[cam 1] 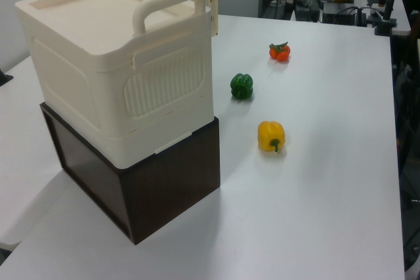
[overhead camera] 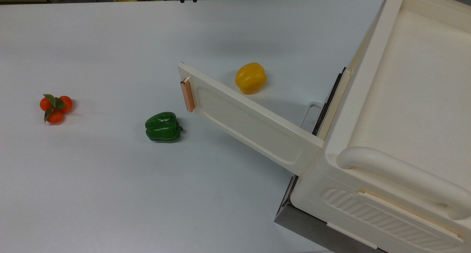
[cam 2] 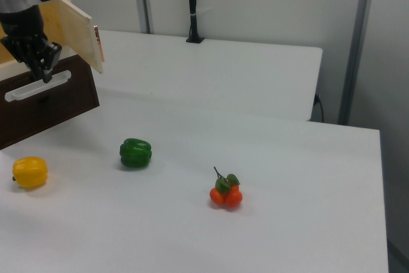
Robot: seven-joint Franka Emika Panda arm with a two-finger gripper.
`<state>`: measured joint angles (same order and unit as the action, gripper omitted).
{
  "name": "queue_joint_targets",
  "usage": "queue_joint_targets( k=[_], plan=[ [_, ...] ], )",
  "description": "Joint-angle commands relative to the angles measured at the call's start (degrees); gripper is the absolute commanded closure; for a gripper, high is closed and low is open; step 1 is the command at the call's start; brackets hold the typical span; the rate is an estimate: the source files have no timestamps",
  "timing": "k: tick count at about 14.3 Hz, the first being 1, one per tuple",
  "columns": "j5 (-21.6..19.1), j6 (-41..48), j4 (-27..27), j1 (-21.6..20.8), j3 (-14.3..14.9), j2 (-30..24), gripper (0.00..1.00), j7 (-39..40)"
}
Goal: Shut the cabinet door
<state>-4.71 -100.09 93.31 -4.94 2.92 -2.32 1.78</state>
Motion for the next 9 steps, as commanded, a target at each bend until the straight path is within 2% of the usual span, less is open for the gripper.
queue_joint_targets(
  k=[1, 7, 9],
  plan=[
    [0.2, -1.3, 1.2, 0.6, -0.5, -1.1, 1.00, 0.8],
    [-2.1, -5.5, 1.3, 0.6, -0.2, -0.8, 1.00, -0.3],
    [-5.3, -10.0, 1.3, 0.6, 1.4, -0.6, 1.00, -0.5]
  ],
)
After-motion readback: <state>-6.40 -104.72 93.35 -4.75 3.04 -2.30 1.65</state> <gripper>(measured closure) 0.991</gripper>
